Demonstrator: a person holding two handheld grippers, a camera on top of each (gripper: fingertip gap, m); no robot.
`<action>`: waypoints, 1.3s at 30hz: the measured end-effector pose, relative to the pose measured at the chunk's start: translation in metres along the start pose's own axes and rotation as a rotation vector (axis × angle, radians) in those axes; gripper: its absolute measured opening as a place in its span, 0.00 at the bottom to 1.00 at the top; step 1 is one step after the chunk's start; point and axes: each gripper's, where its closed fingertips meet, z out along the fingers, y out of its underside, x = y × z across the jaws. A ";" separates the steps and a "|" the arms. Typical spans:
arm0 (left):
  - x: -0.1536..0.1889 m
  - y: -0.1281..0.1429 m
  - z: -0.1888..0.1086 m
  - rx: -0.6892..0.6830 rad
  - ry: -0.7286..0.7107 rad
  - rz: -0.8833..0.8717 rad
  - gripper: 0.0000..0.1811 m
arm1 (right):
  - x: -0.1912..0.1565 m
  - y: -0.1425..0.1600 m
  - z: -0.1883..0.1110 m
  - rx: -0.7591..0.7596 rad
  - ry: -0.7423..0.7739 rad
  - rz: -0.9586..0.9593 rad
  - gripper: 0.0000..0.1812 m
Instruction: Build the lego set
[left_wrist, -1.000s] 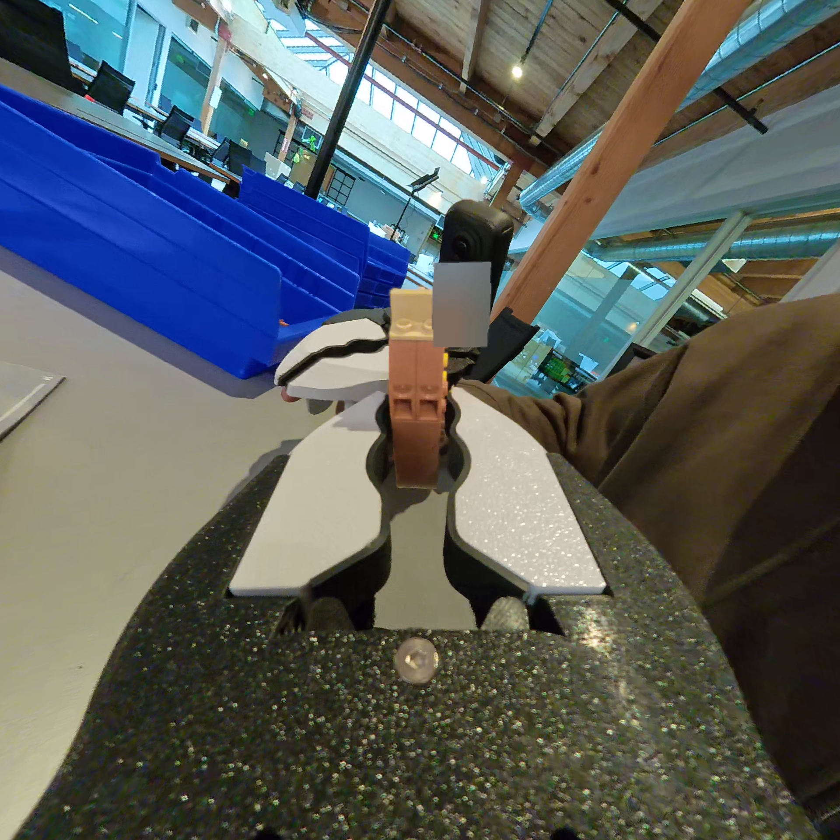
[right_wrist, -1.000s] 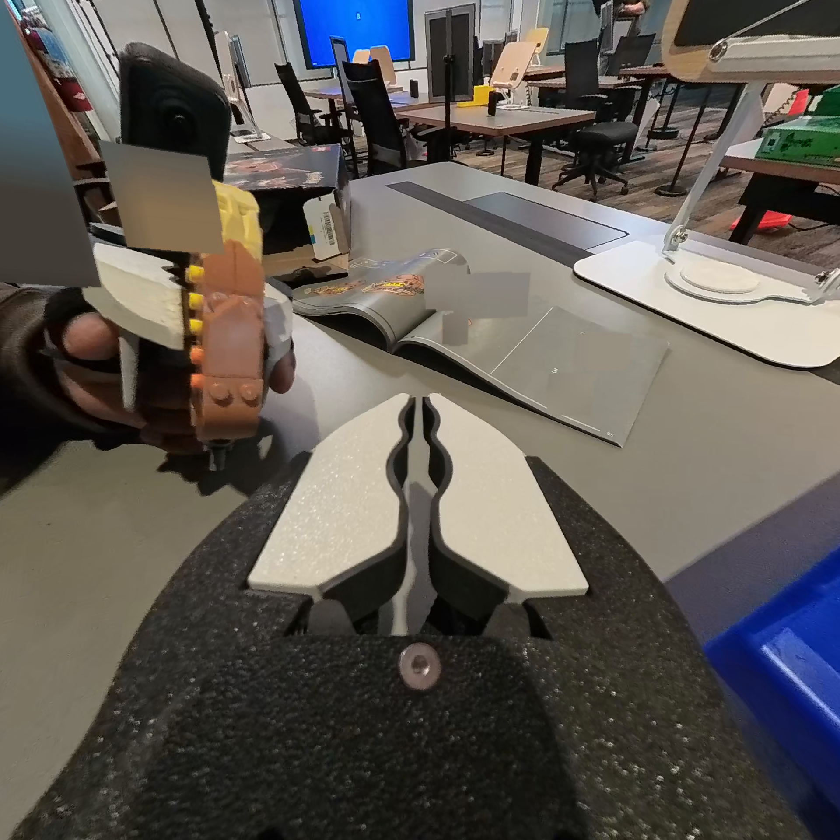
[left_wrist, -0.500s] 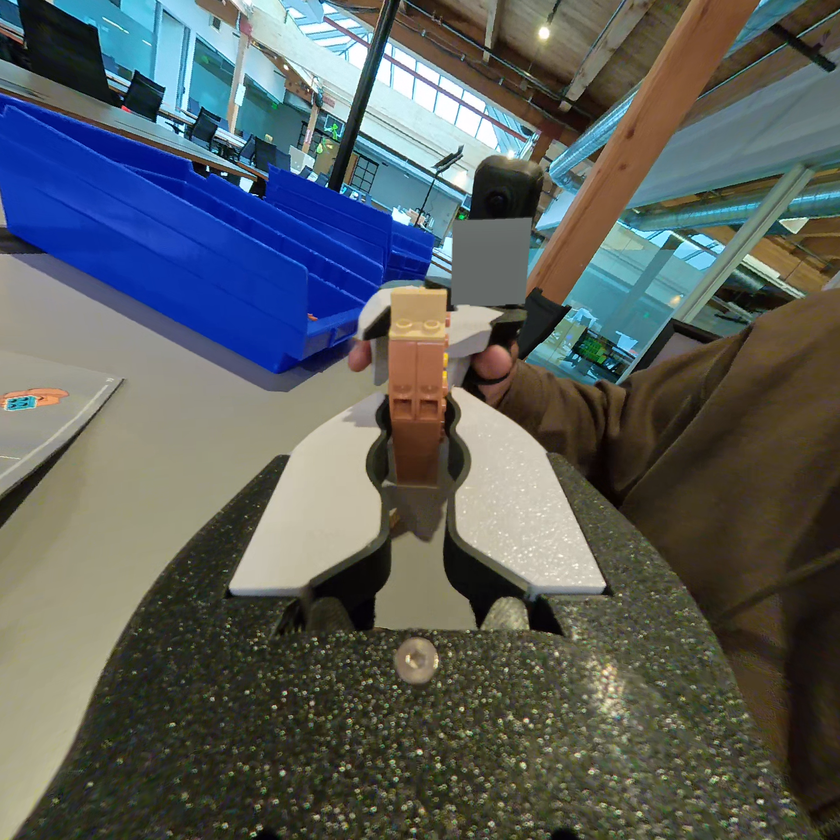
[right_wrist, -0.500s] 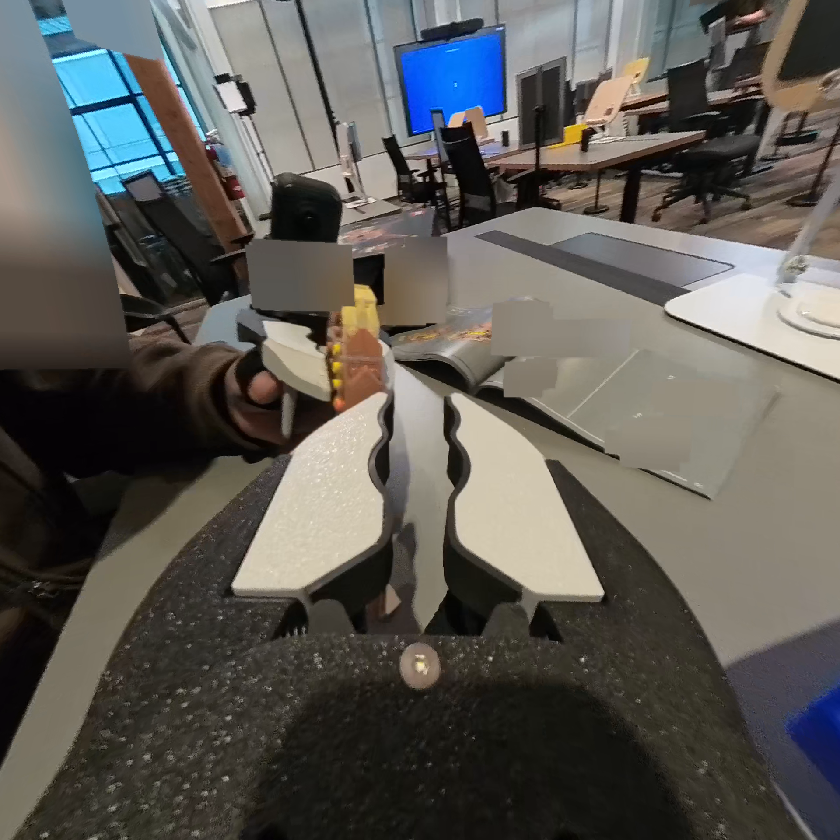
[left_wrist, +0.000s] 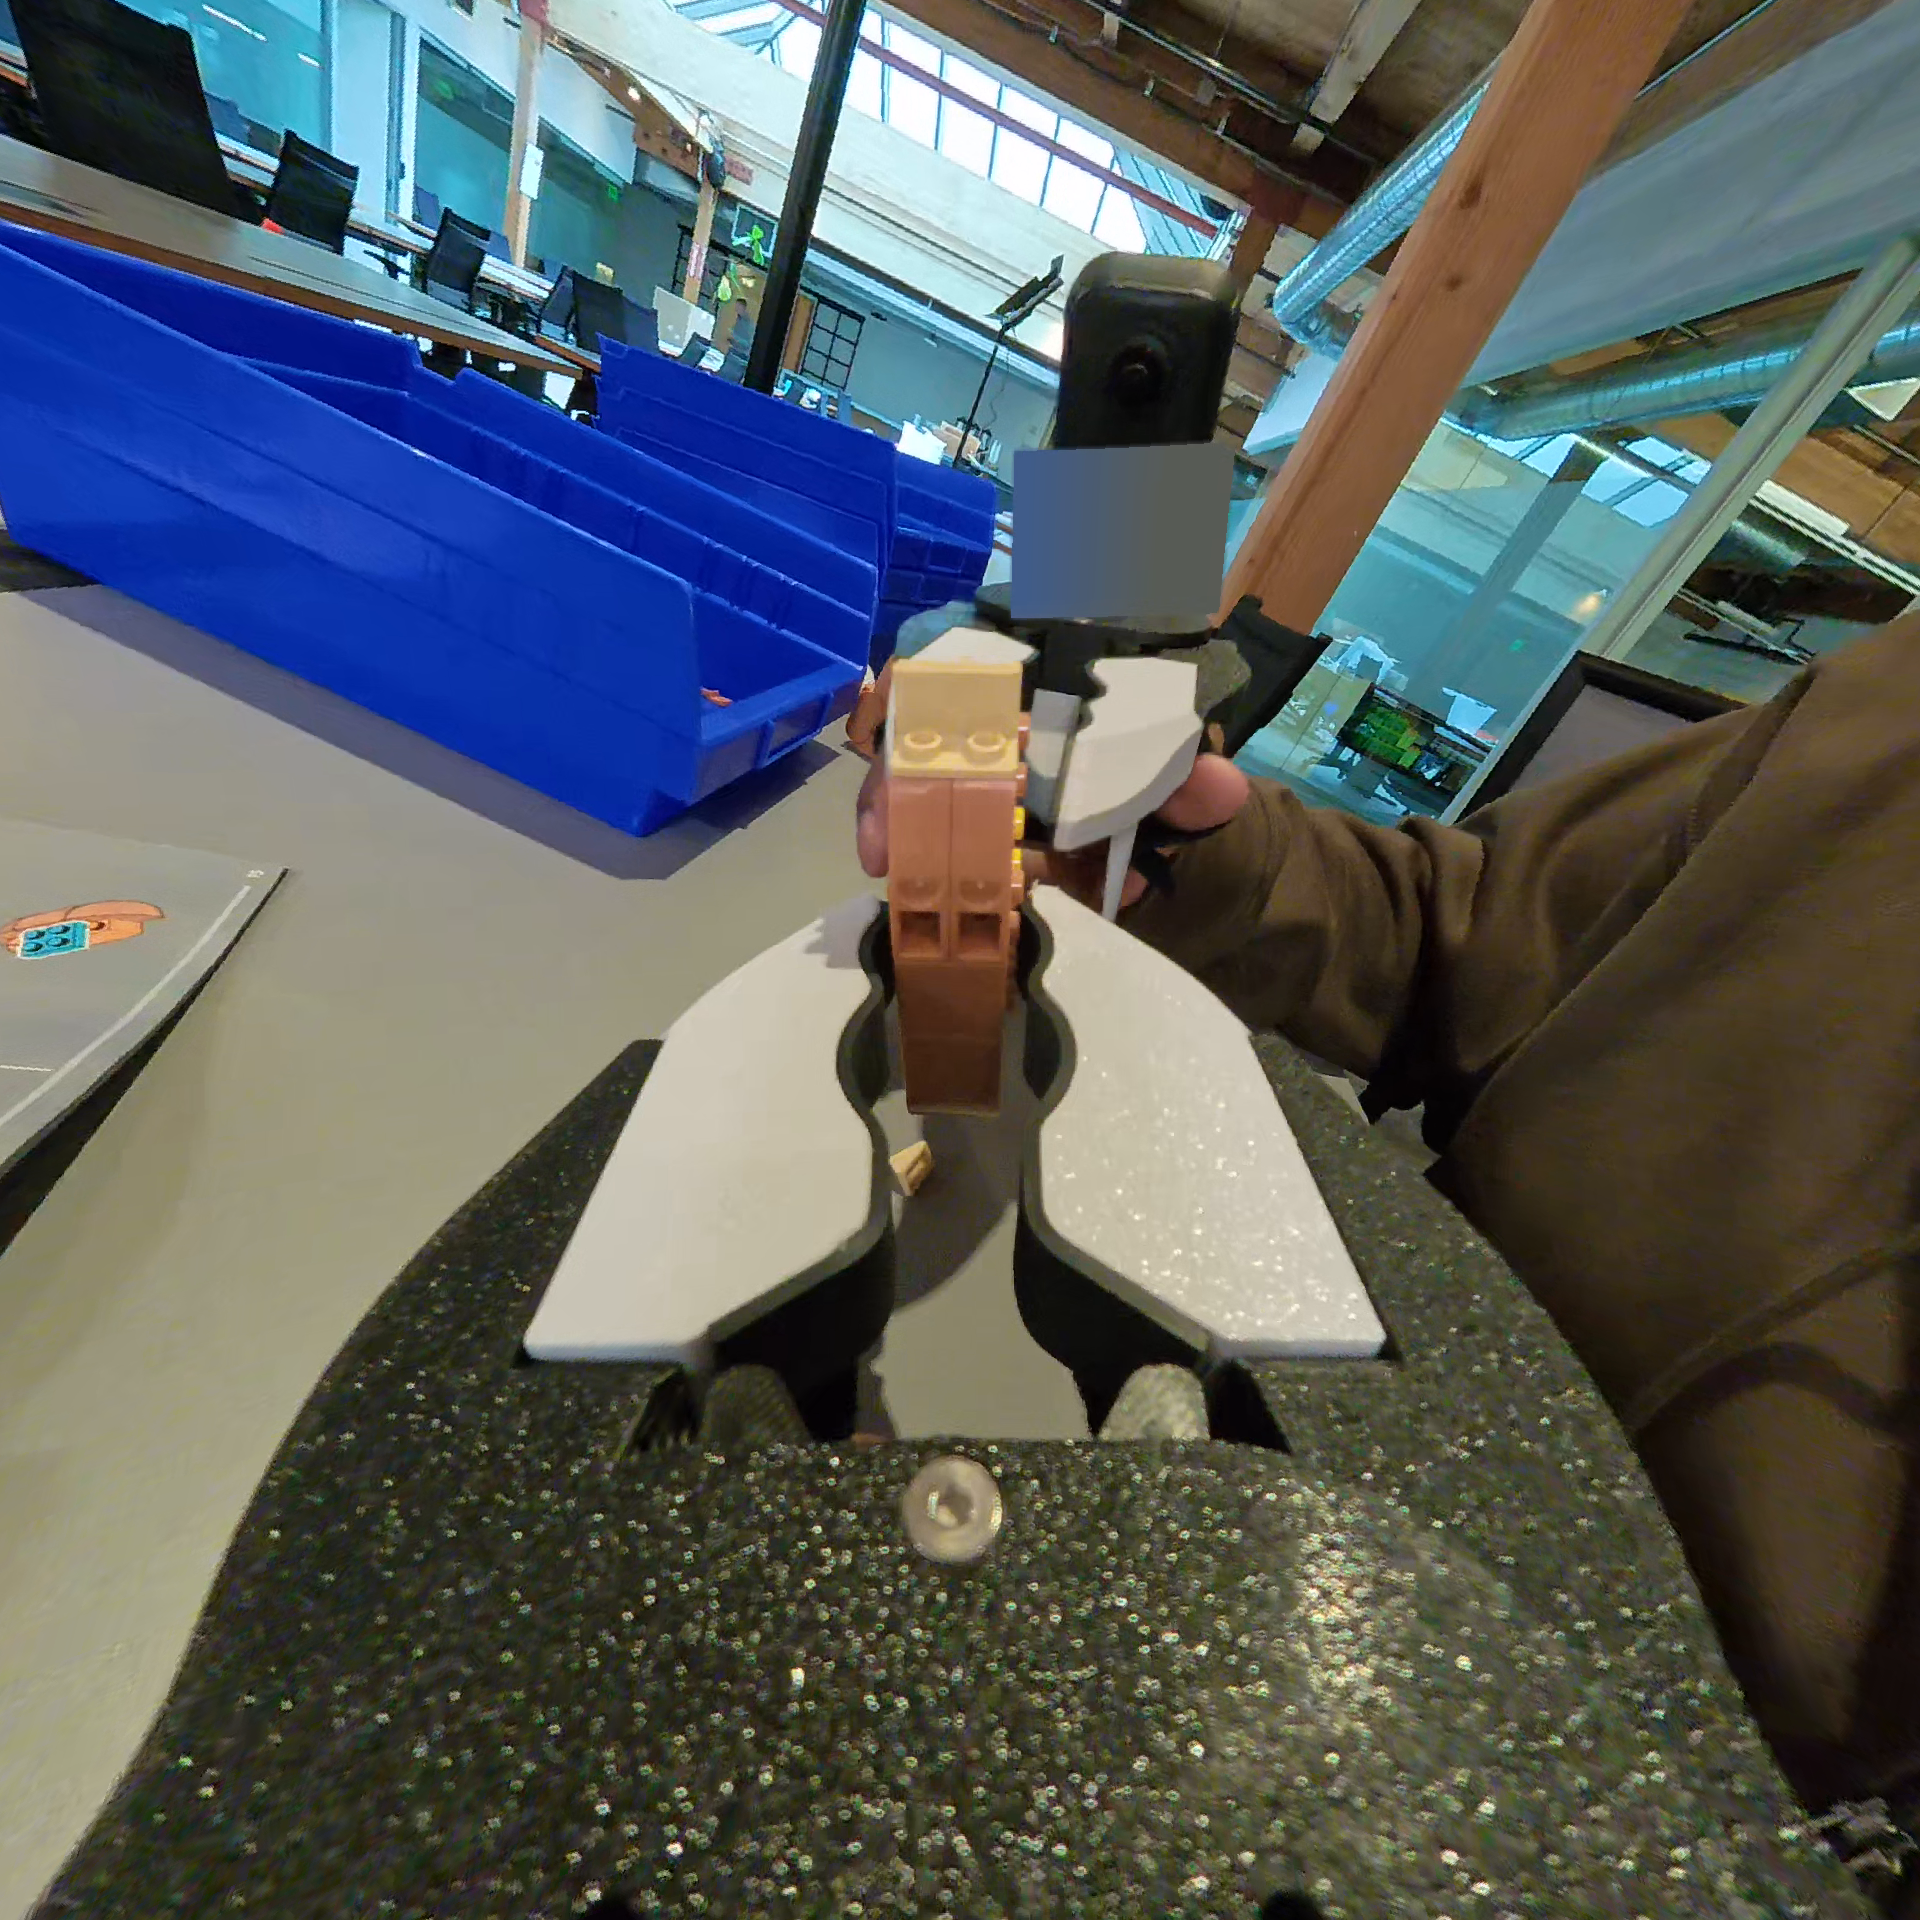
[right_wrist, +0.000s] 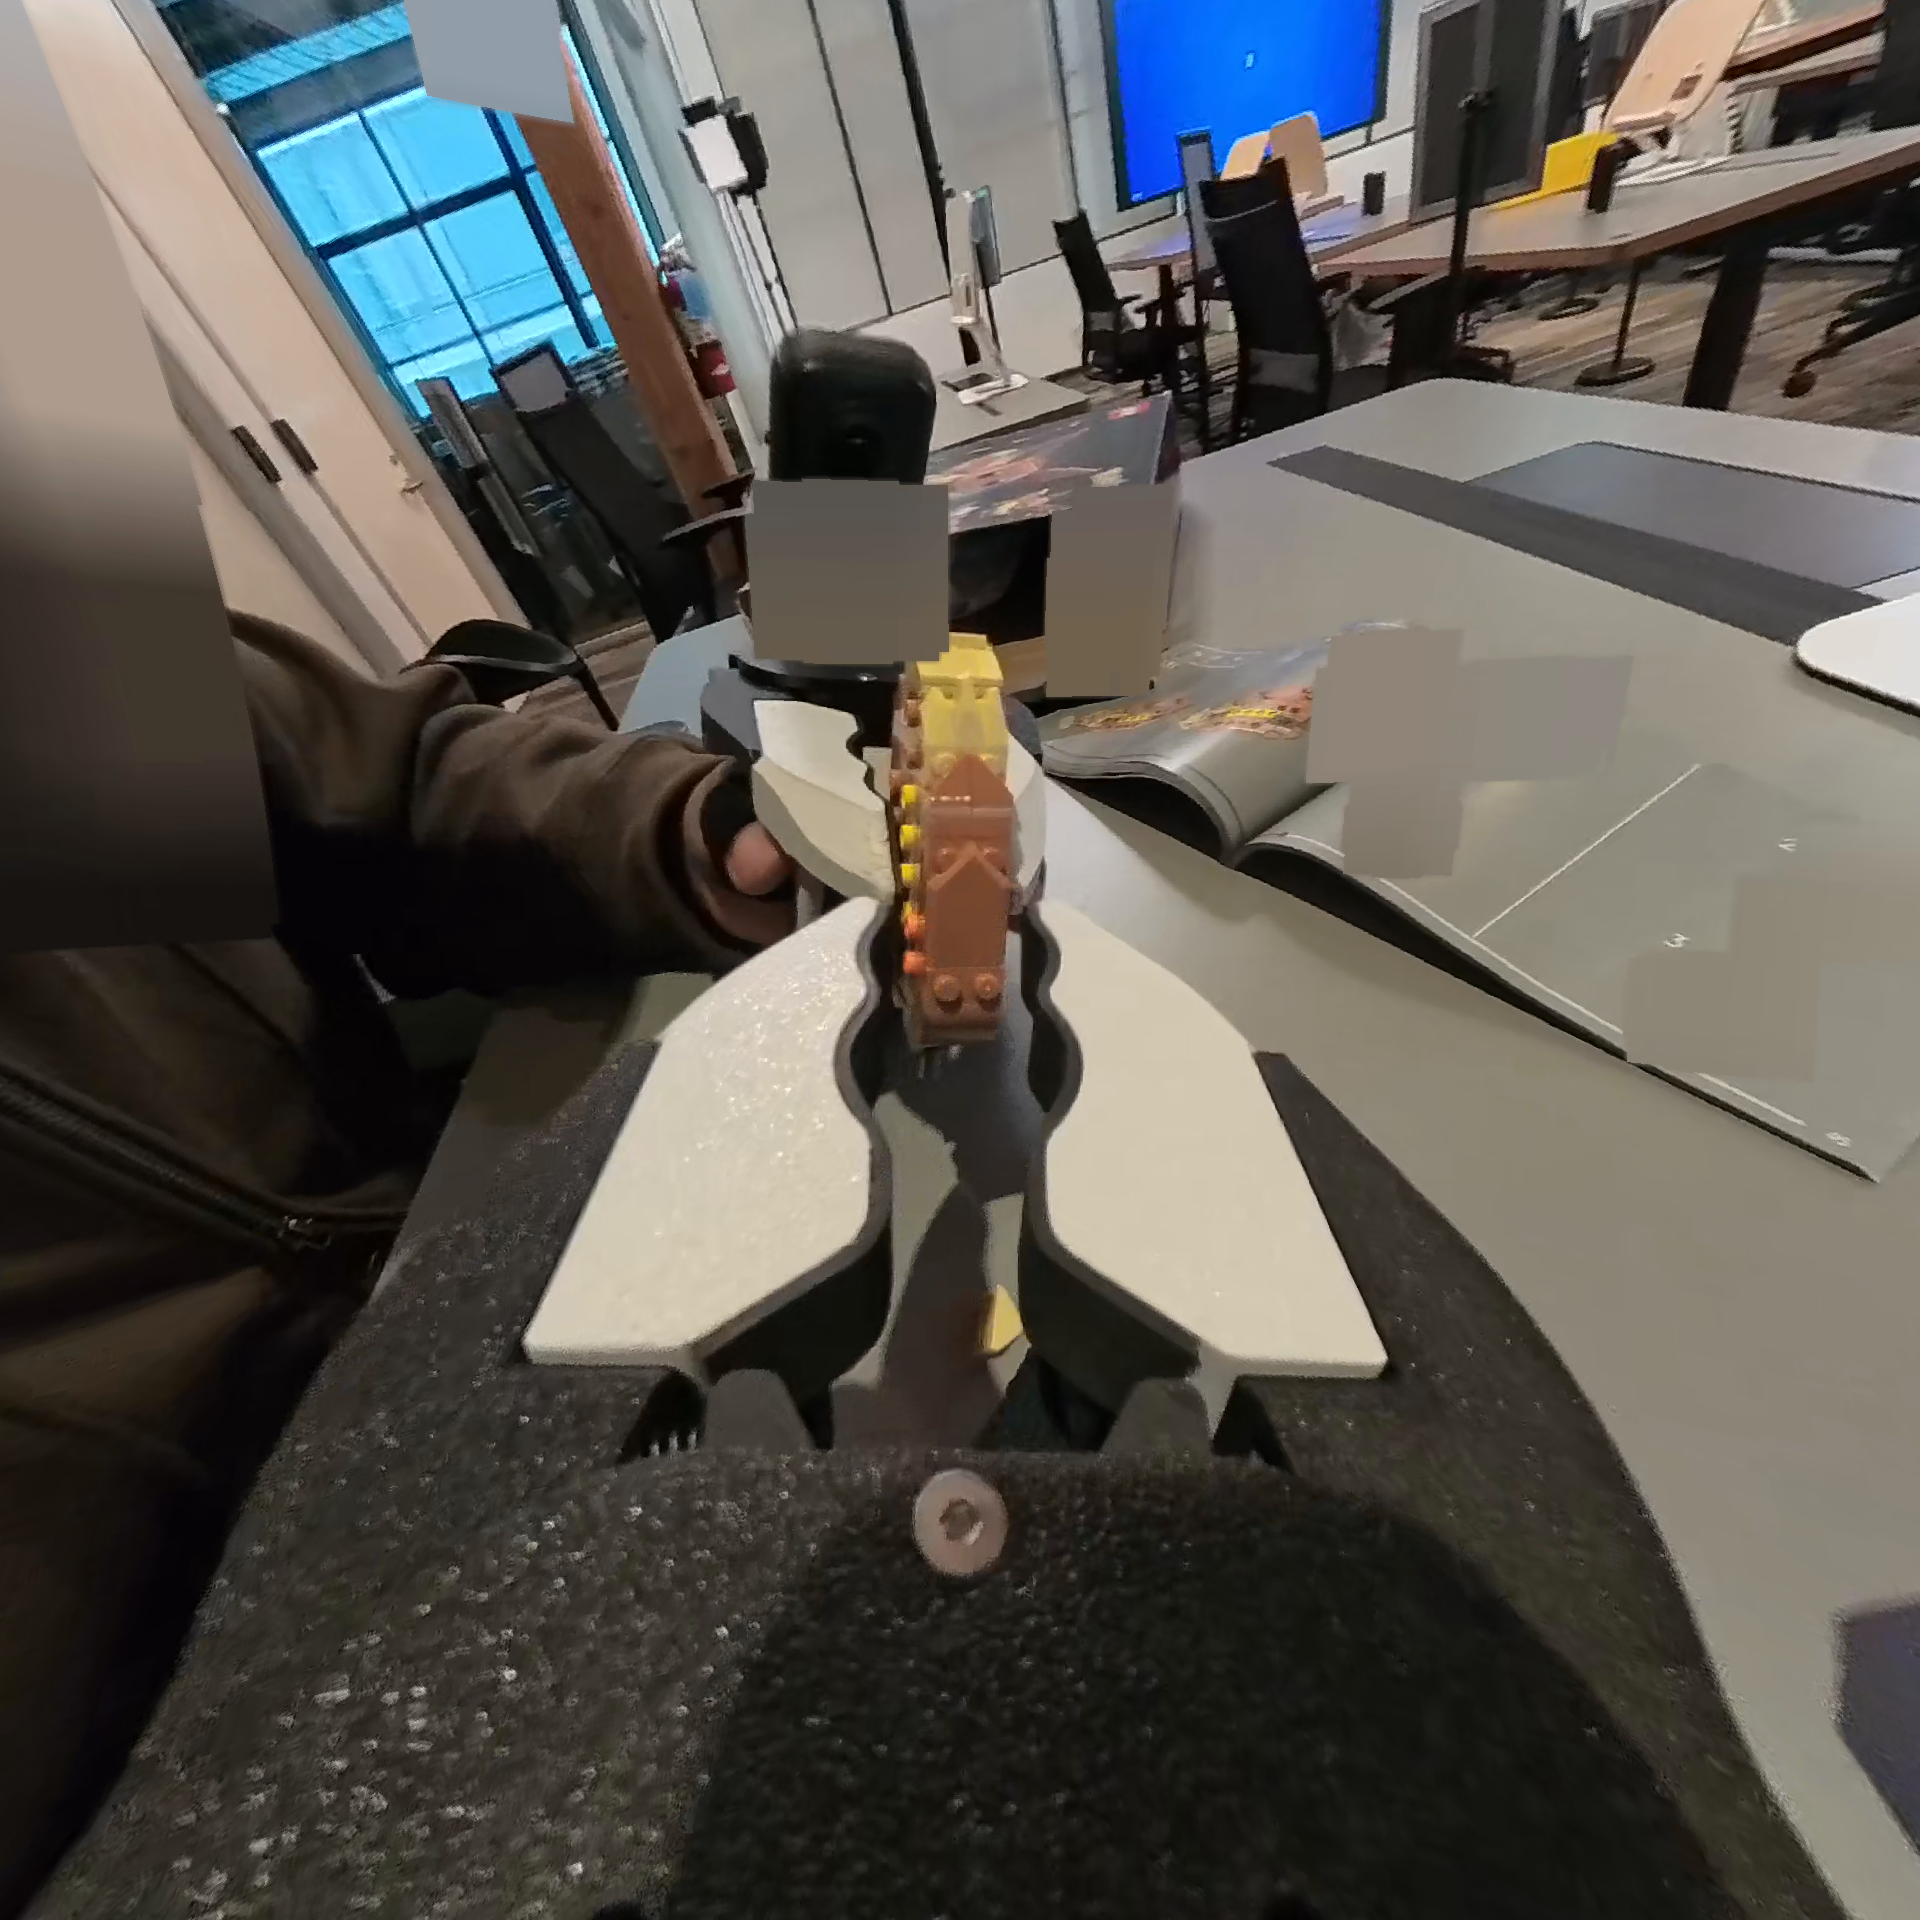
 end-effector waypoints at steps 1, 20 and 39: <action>0.001 0.001 0.000 -0.004 0.002 0.004 0.12 | -0.001 0.003 0.001 -0.016 -0.007 -0.004 0.13; 0.014 0.013 0.010 -0.086 0.063 0.048 0.13 | -0.010 0.026 0.000 -0.125 -0.059 -0.017 0.11; 0.015 0.021 0.019 -0.130 0.040 0.090 0.11 | -0.010 0.032 -0.014 -0.112 -0.071 0.008 0.11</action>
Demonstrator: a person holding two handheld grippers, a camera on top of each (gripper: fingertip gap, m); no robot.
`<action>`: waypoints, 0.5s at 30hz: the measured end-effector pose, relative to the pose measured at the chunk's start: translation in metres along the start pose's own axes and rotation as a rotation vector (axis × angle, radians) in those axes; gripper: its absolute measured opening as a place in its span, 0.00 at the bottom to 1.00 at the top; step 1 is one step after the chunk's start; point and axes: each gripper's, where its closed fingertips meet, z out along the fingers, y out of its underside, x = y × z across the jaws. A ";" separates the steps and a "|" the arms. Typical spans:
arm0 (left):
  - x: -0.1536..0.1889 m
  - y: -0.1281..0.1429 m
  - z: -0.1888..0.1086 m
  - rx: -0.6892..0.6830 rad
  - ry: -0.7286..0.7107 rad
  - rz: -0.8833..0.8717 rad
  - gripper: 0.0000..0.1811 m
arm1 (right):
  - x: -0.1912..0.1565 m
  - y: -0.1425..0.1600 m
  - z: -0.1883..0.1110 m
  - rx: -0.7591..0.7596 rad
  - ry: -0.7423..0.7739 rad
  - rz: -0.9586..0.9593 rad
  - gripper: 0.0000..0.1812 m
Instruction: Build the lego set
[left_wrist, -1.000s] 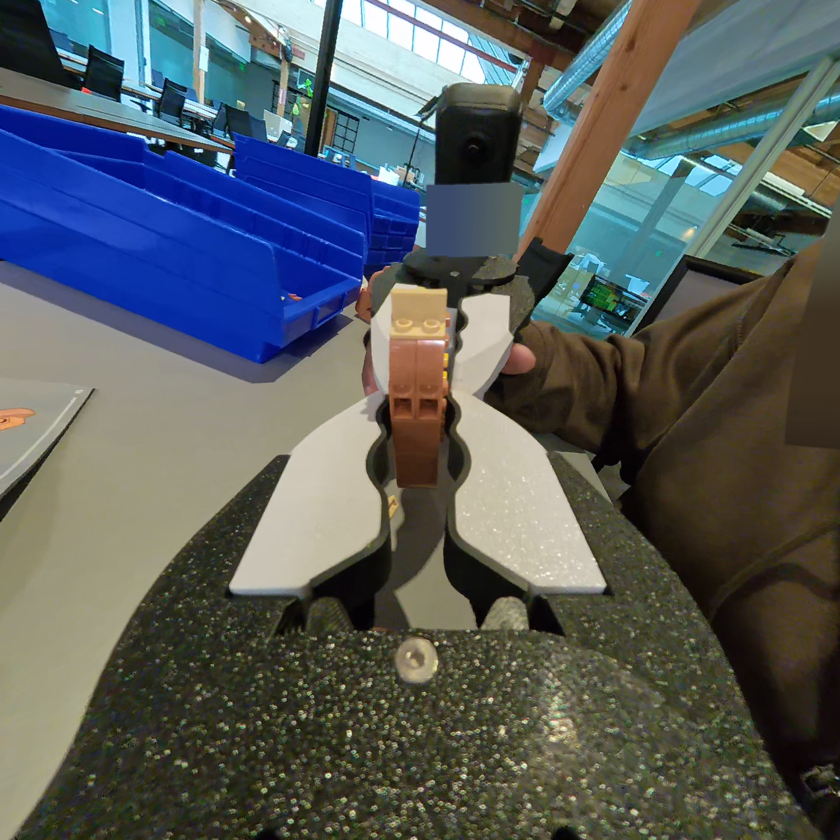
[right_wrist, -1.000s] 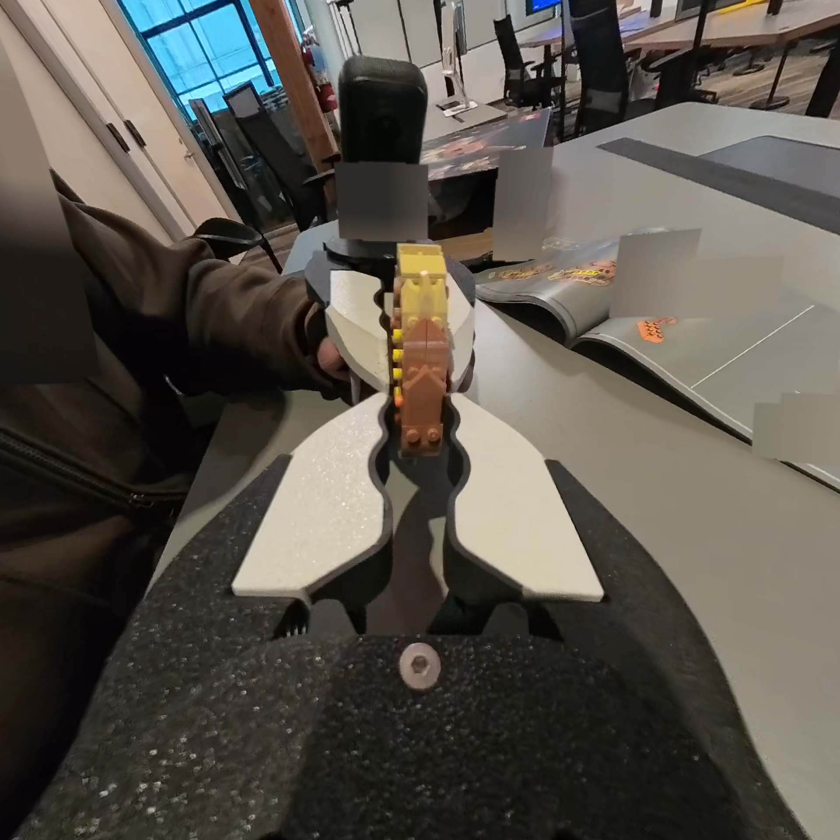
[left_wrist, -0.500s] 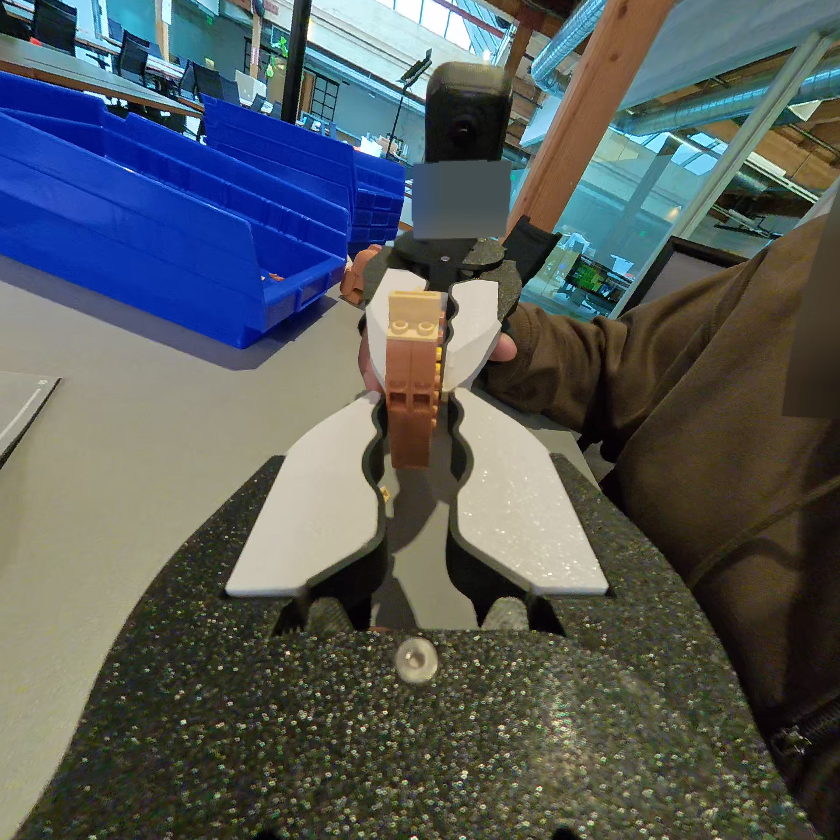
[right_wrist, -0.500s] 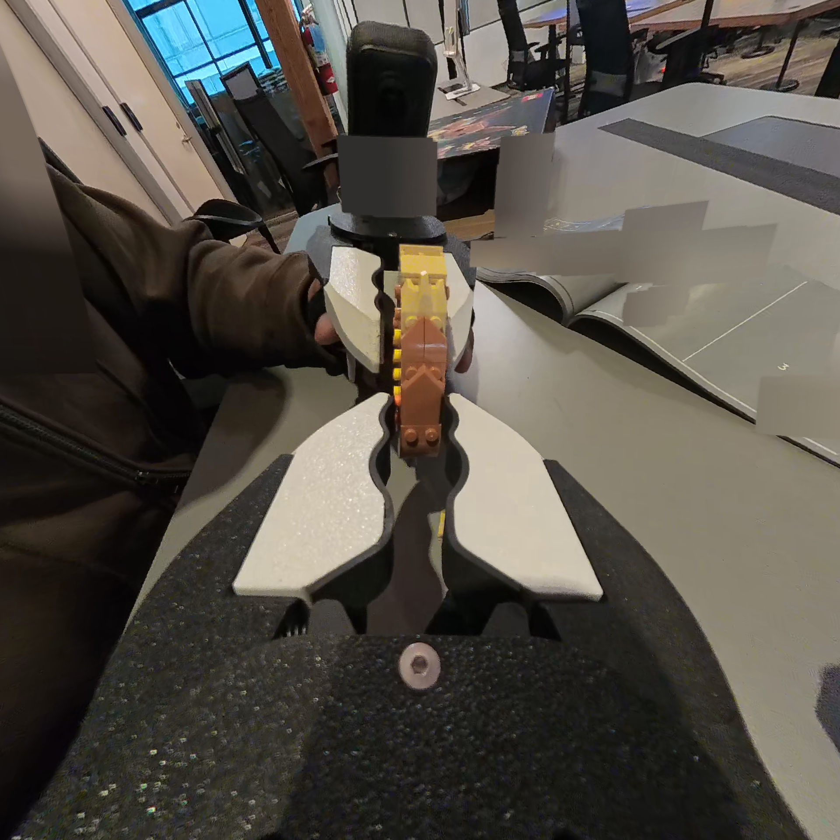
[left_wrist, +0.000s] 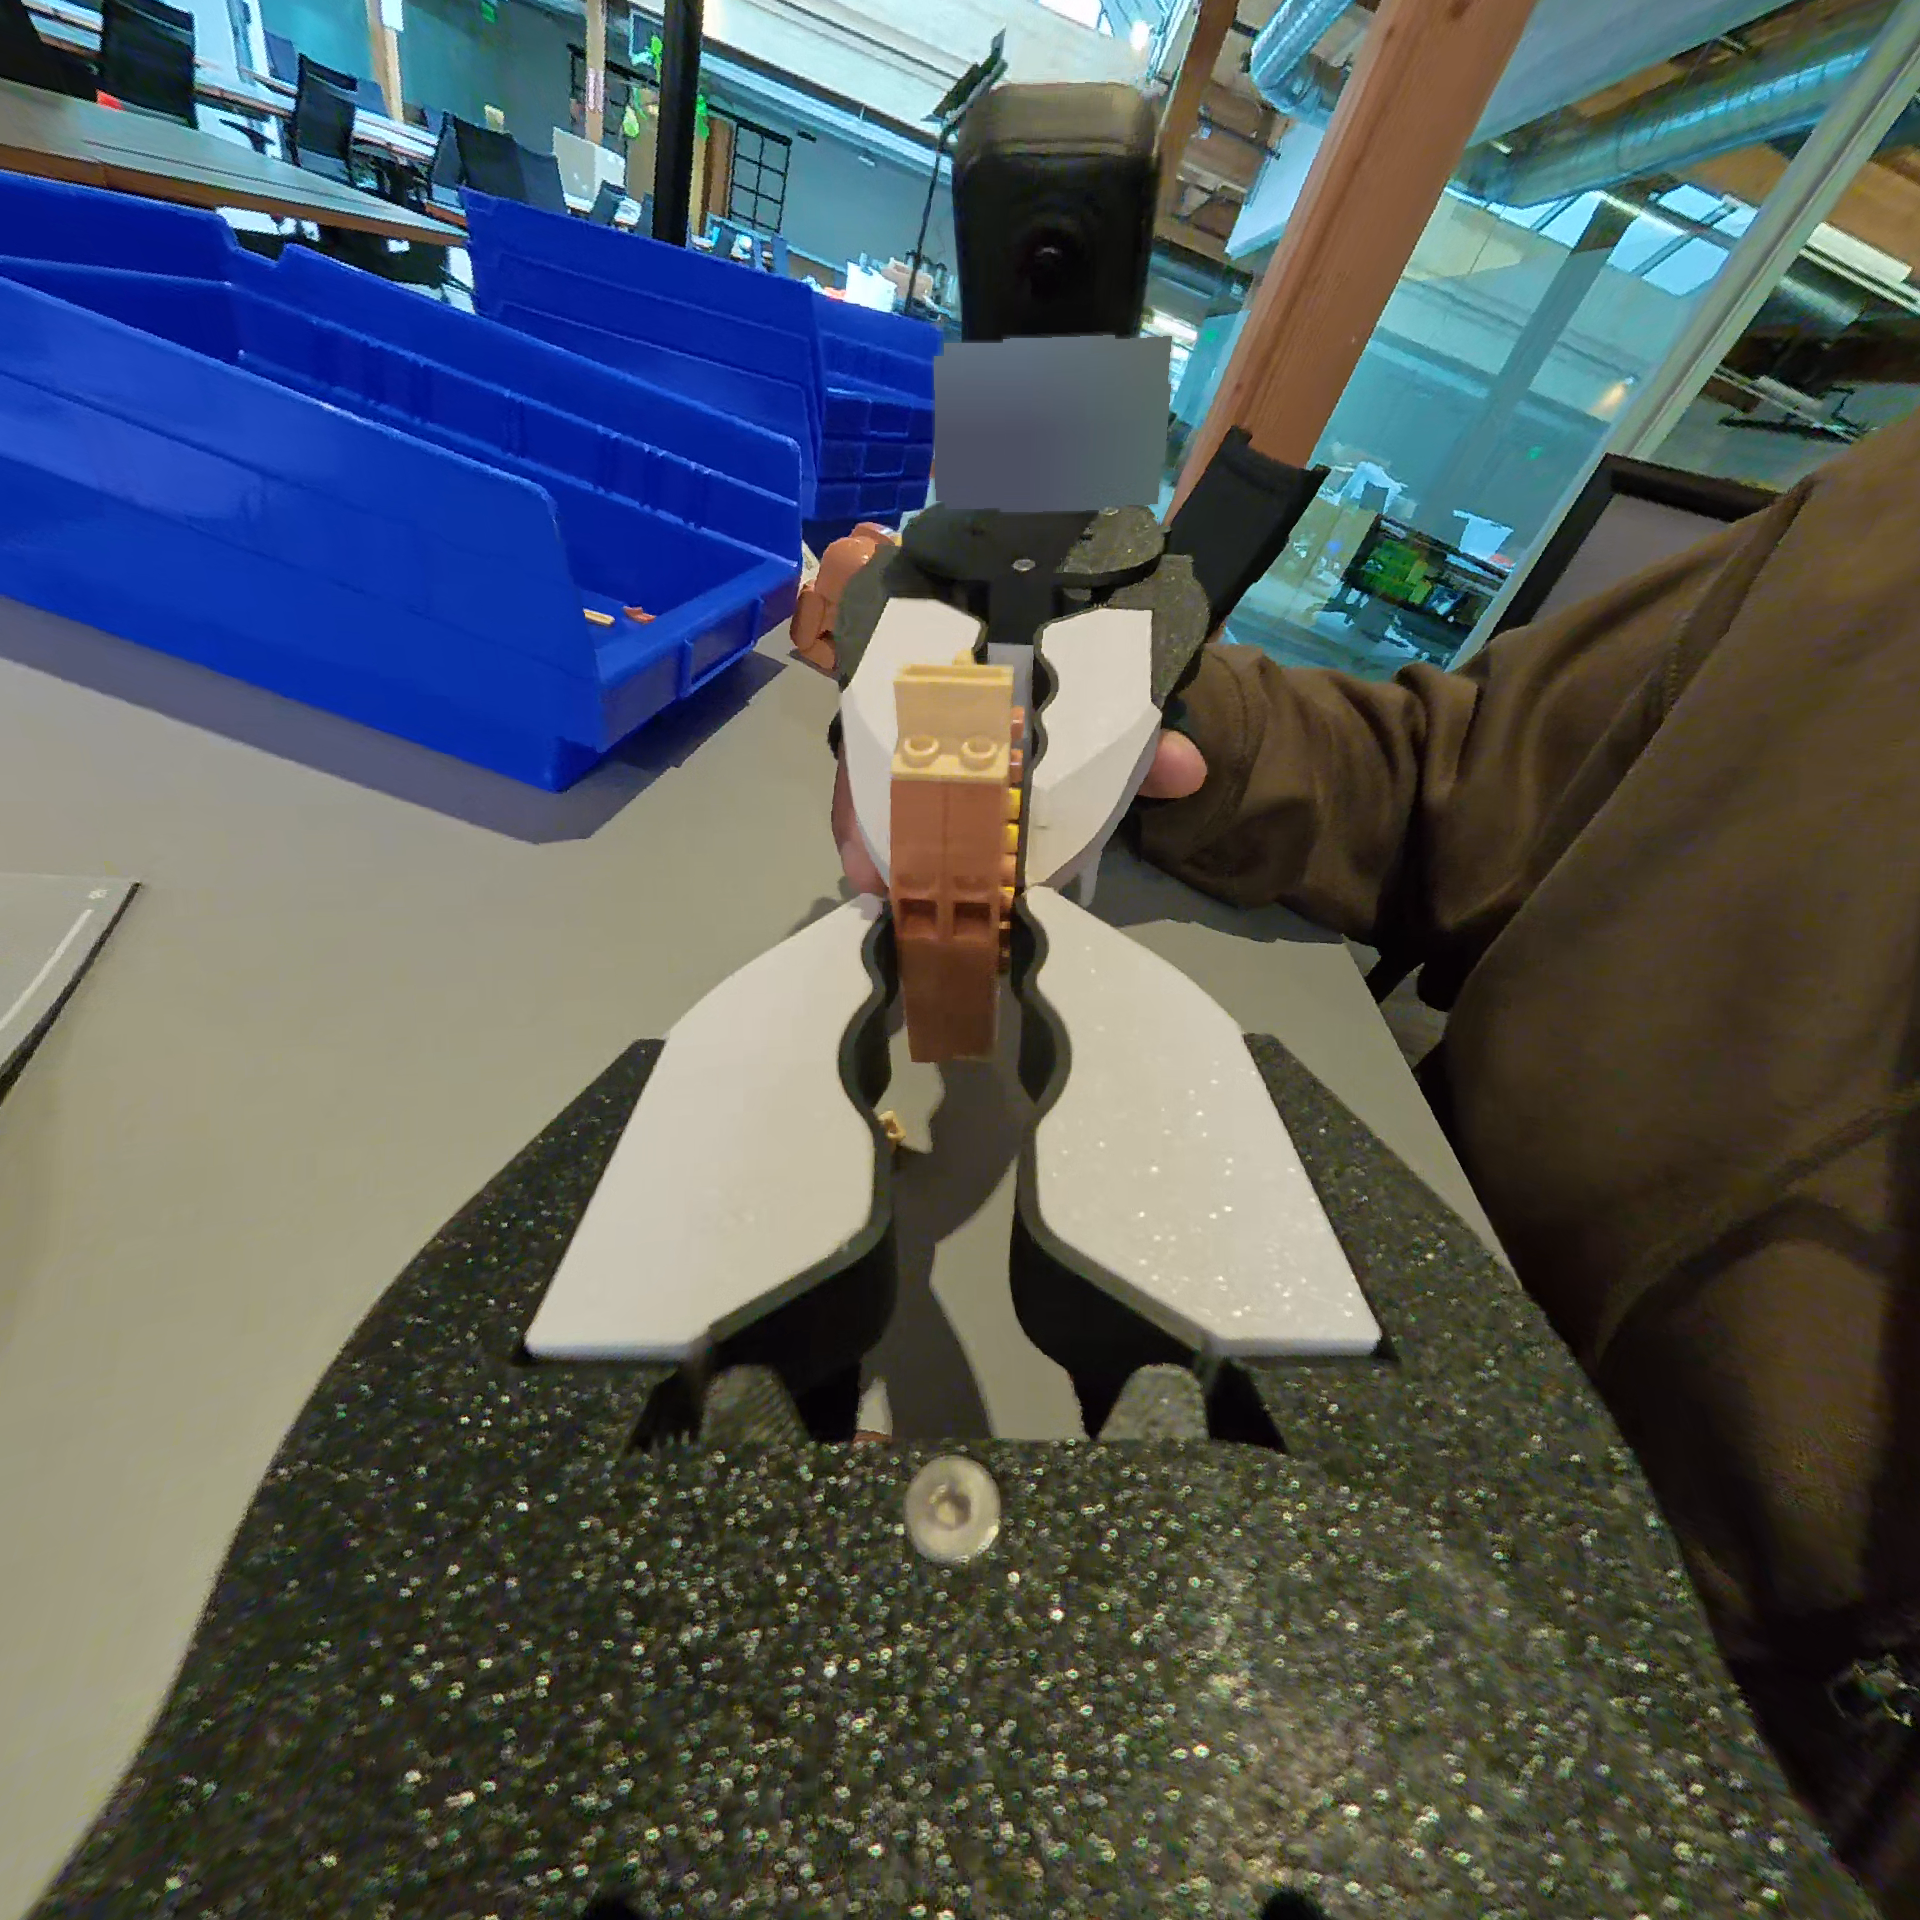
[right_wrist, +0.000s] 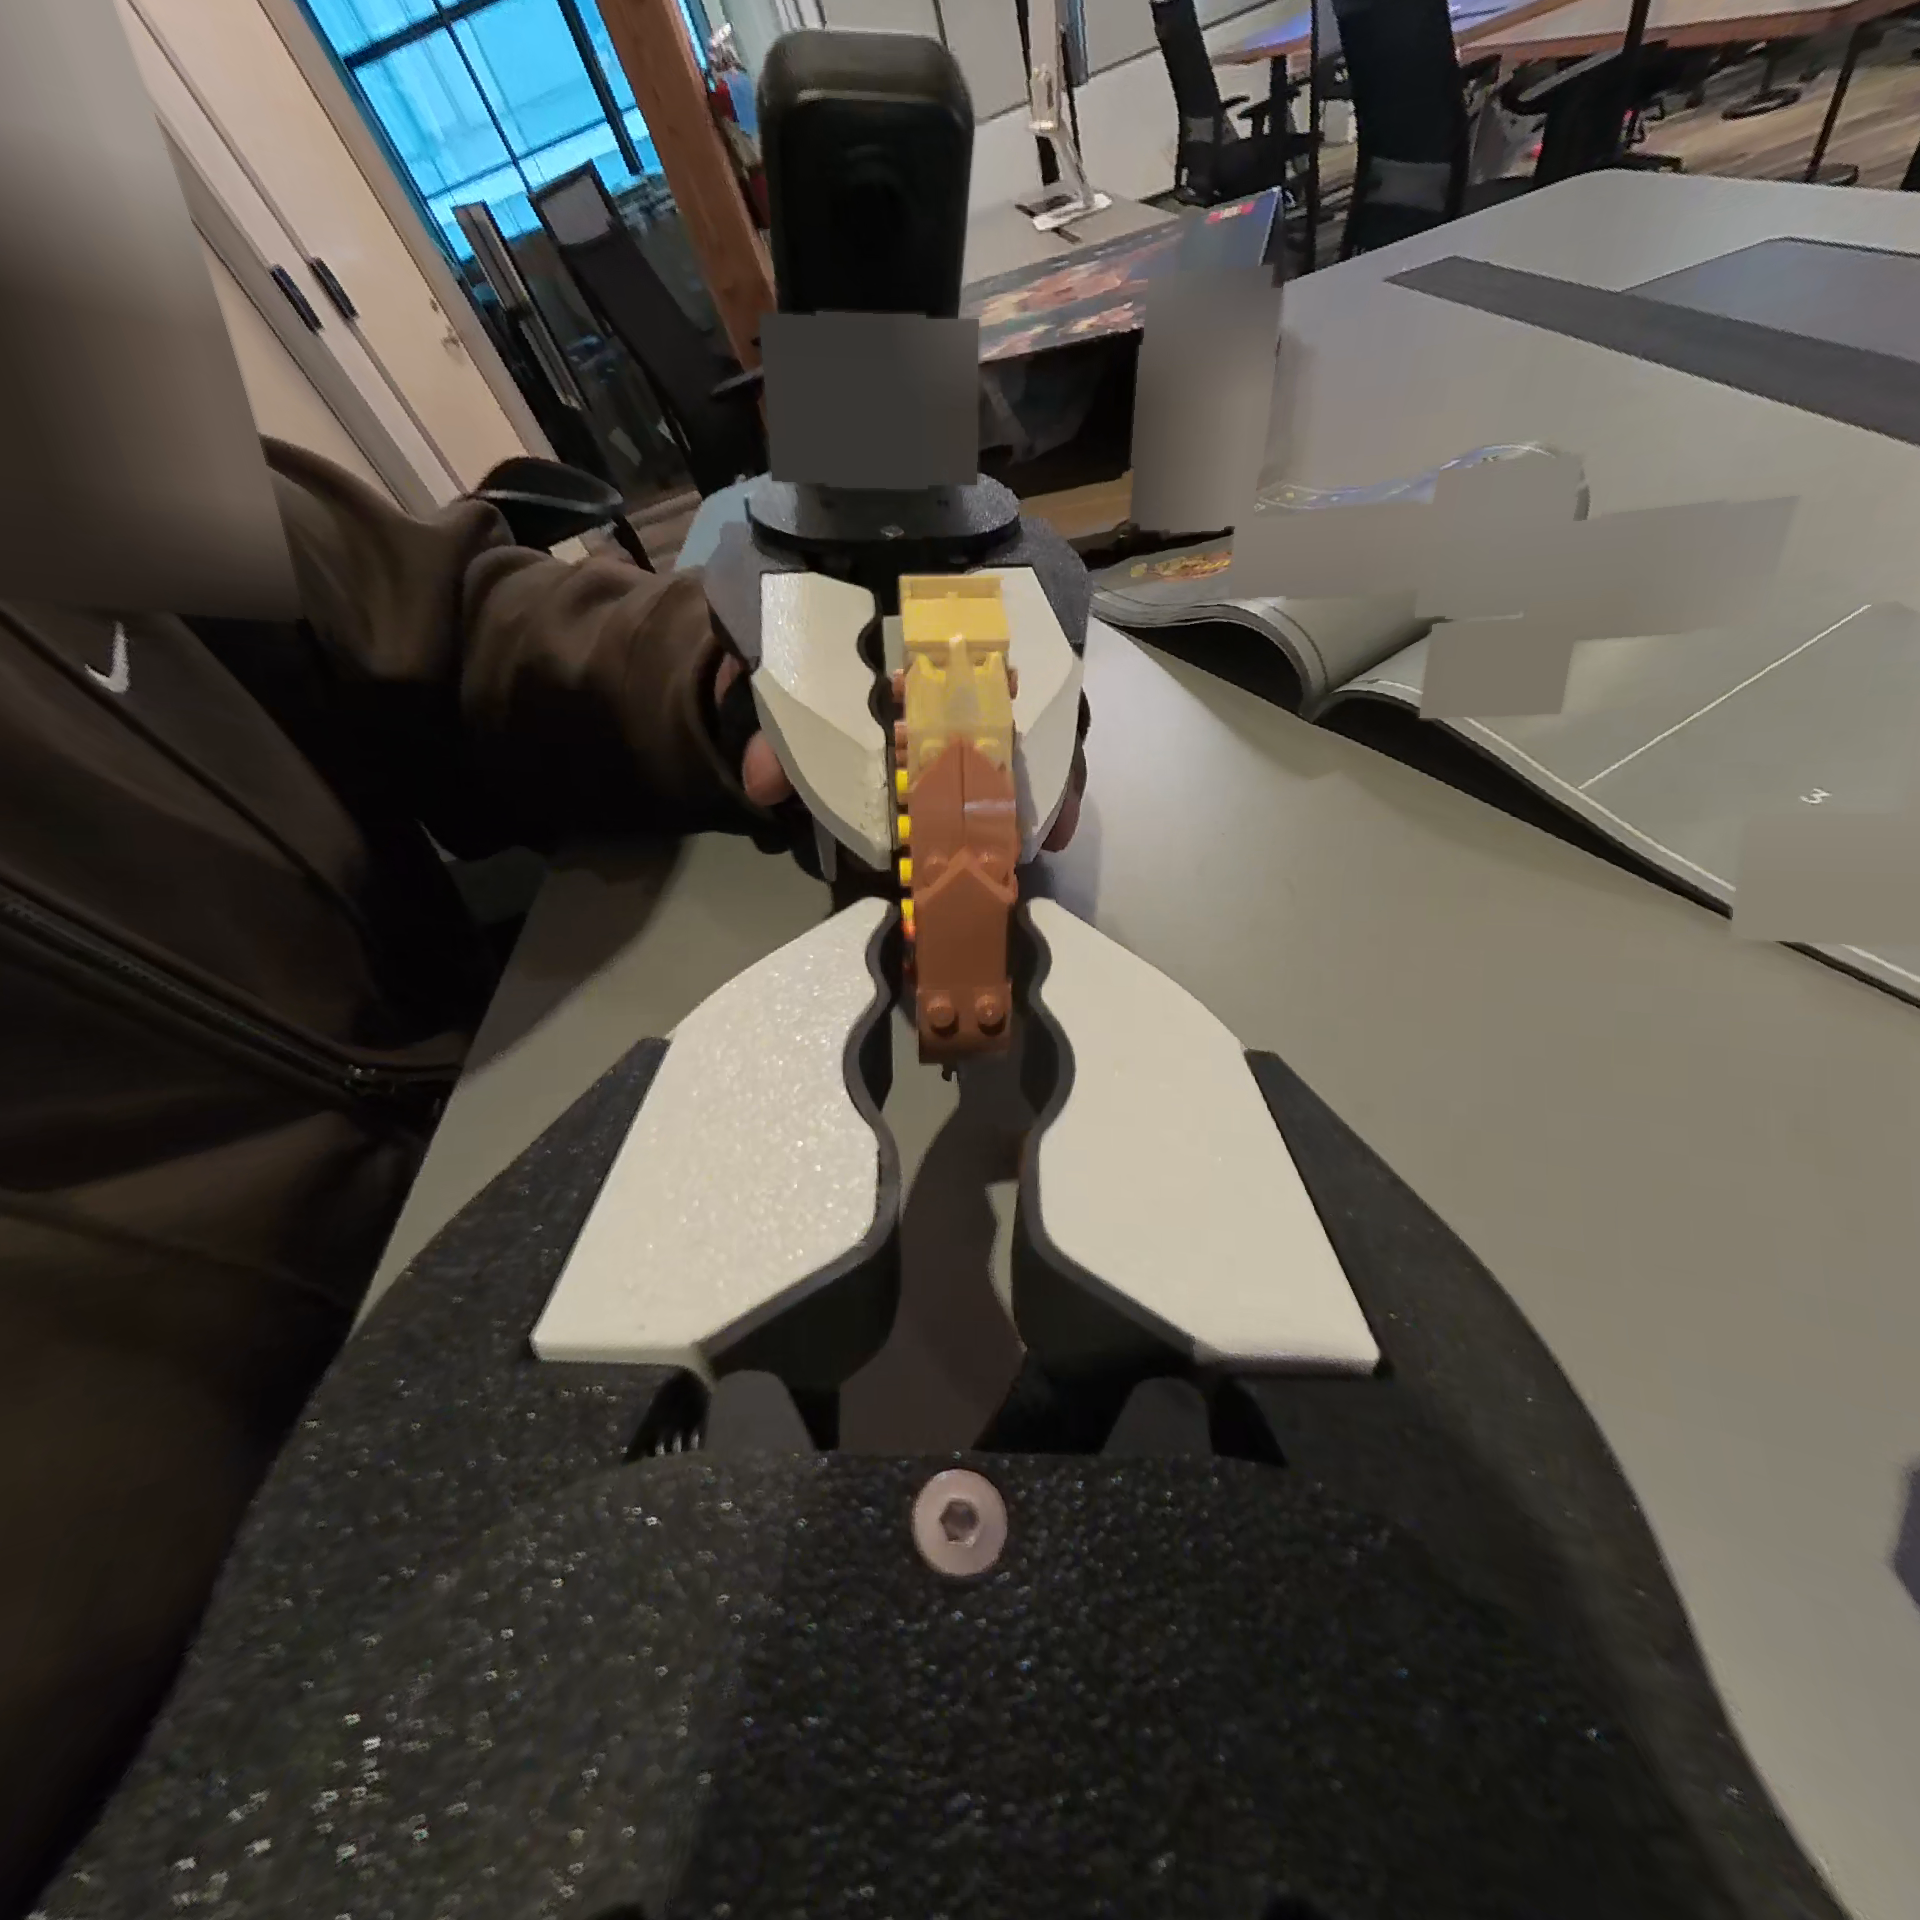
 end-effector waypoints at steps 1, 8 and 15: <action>0.001 0.000 0.000 -0.003 0.002 0.006 0.11 | -0.001 0.000 0.001 0.002 -0.005 0.003 0.11; 0.004 0.001 0.001 -0.008 0.014 0.013 0.11 | -0.004 0.001 0.003 0.001 -0.027 0.003 0.11; 0.006 0.003 0.001 -0.022 0.040 -0.011 0.12 | -0.005 0.003 0.003 -0.022 -0.013 -0.033 0.11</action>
